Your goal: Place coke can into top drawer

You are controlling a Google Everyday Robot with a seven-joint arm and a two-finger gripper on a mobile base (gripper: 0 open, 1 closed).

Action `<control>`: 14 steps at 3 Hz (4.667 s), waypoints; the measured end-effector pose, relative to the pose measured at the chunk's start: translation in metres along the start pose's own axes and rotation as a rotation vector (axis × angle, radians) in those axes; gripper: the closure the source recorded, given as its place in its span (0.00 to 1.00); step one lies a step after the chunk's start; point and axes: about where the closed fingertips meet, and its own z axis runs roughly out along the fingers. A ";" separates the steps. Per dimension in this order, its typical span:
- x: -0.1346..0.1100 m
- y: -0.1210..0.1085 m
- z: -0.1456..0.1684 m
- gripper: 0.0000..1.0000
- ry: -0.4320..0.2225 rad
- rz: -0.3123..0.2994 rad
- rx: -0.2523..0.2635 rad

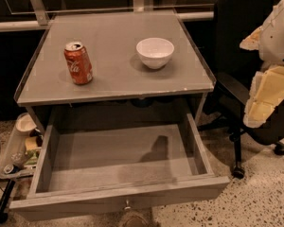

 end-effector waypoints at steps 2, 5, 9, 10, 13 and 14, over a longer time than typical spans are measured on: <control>-0.006 -0.004 -0.001 0.00 -0.039 0.008 0.014; -0.073 -0.016 0.019 0.00 -0.272 0.049 0.046; -0.254 -0.064 0.084 0.00 -0.790 0.070 -0.160; -0.259 -0.067 0.086 0.00 -0.803 0.070 -0.167; -0.356 -0.123 0.162 0.00 -0.907 0.146 -0.196; -0.359 -0.122 0.163 0.00 -0.908 0.143 -0.199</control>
Offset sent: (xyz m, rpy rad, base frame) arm 0.0107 0.0097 0.0014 0.0846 -0.0307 -0.0014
